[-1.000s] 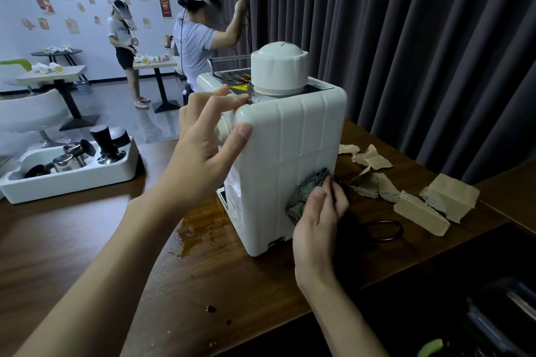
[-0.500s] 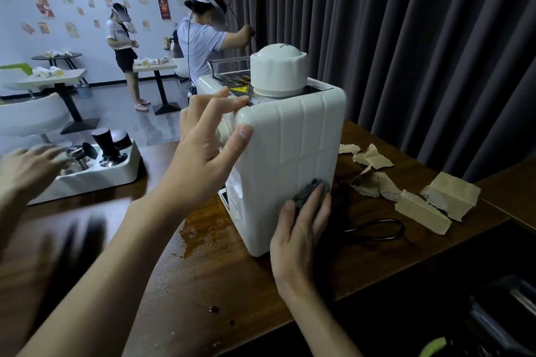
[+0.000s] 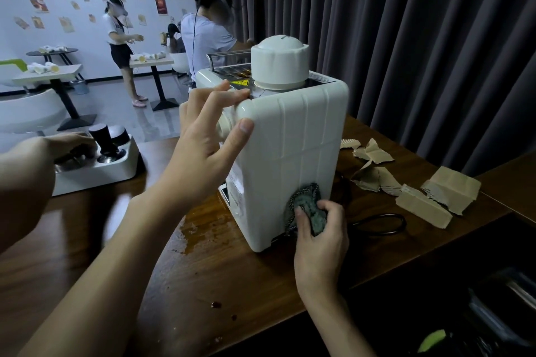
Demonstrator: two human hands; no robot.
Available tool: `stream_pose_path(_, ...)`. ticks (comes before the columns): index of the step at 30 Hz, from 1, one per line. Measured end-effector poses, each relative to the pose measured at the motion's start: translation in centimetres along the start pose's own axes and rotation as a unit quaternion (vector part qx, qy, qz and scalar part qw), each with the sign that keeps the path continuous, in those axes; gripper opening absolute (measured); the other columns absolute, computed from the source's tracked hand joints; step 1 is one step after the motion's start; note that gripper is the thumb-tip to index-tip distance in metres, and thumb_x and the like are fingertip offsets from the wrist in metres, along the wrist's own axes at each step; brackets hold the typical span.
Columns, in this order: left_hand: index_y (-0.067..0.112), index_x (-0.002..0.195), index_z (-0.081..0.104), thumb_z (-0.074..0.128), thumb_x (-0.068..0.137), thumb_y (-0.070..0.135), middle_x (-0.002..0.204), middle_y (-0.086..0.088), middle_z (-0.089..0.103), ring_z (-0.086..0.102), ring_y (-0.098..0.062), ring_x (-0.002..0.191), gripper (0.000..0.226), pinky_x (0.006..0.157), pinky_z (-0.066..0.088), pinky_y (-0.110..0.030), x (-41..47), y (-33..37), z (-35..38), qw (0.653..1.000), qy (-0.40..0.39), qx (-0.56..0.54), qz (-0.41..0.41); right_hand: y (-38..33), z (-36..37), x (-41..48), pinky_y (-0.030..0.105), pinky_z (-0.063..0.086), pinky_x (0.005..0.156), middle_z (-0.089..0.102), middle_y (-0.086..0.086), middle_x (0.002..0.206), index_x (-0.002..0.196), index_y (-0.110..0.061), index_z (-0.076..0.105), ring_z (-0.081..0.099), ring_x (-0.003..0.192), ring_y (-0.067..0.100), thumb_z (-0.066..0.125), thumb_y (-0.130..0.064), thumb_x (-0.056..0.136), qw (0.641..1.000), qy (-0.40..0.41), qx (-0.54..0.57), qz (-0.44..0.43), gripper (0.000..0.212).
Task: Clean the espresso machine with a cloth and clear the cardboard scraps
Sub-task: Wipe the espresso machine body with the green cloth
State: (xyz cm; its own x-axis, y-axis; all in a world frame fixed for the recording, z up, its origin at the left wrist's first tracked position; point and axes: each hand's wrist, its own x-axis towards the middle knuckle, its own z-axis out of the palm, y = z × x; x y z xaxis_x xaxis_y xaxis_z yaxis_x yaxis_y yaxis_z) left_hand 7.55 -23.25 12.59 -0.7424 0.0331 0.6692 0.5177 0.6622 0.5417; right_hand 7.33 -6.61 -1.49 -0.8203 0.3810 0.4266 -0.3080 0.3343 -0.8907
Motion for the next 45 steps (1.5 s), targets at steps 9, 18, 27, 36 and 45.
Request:
stream_pose_path(9, 0.066, 0.12, 0.041, 0.041, 0.094, 0.068, 0.124, 0.021, 0.034, 0.03, -0.017, 0.145, 0.026, 0.111, 0.04, -0.054, 0.0, -0.2, 0.1, 1.0, 0.01, -0.001, -0.007, -0.1, 0.3, -0.9, 0.027, 0.045, 0.099, 0.043, -0.002, 0.134, 0.128, -0.012, 0.059, 0.045, 0.122, 0.011, 0.069, -0.034, 0.085, 0.999, -0.026, -0.021, -0.003, 0.049)
stream_pose_path(18, 0.061, 0.12, 0.042, 0.041, 0.094, 0.069, 0.127, 0.019, 0.035, 0.029, -0.015, 0.147, 0.027, 0.111, 0.04, -0.056, 0.0, 0.0, 0.1, 1.0, 0.018, -0.005, -0.006, 0.9, 0.4, -2.1, 0.035, 0.039, 0.106, 0.039, 0.006, 0.139, 0.133, -0.001, 0.055, 0.041, 0.132, 0.02, 0.073, -0.015, 0.083, 0.985, -0.074, -0.086, -0.128, 0.055)
stream_pose_path(27, 0.059, 0.12, 0.045, 0.042, 0.095, 0.066, 0.125, 0.017, 0.037, 0.027, -0.016, 0.148, 0.027, 0.112, 0.04, -0.055, 0.0, 0.1, 0.0, 1.0, 0.006, -0.003, -0.017, 2.0, -1.0, 3.6, 0.035, 0.053, 0.093, 0.052, 0.006, 0.124, 0.119, 0.0, 0.063, 0.05, 0.114, 0.012, 0.072, -0.012, 0.085, 0.999, 0.007, -0.045, -0.026, 0.038)
stream_pose_path(36, 0.066, 0.116, 0.042, 0.041, 0.092, 0.072, 0.136, 0.009, 0.037, 0.025, -0.012, 0.149, 0.025, 0.109, 0.046, -0.05, -0.1, 0.6, -0.1, 1.0, 0.0, -0.012, -0.017, -0.2, 1.2, -4.0, 0.019, 0.051, 0.084, 0.059, 0.008, 0.112, 0.113, -0.018, 0.053, 0.057, 0.101, 0.012, 0.082, -0.01, 0.072, 0.977, -0.084, -0.055, -0.189, 0.05)
stream_pose_path(45, 0.064, 0.119, 0.041, 0.042, 0.095, 0.063, 0.124, 0.019, 0.037, 0.028, -0.016, 0.148, 0.024, 0.115, 0.037, -0.055, -0.1, 0.7, -0.2, 1.0, 0.001, 0.008, -0.023, -1.0, -1.0, 5.1, 0.031, 0.053, 0.092, 0.05, 0.009, 0.124, 0.111, -0.005, 0.068, 0.047, 0.115, 0.01, 0.073, -0.012, 0.084, 0.992, 0.057, 0.005, -0.112, 0.029)
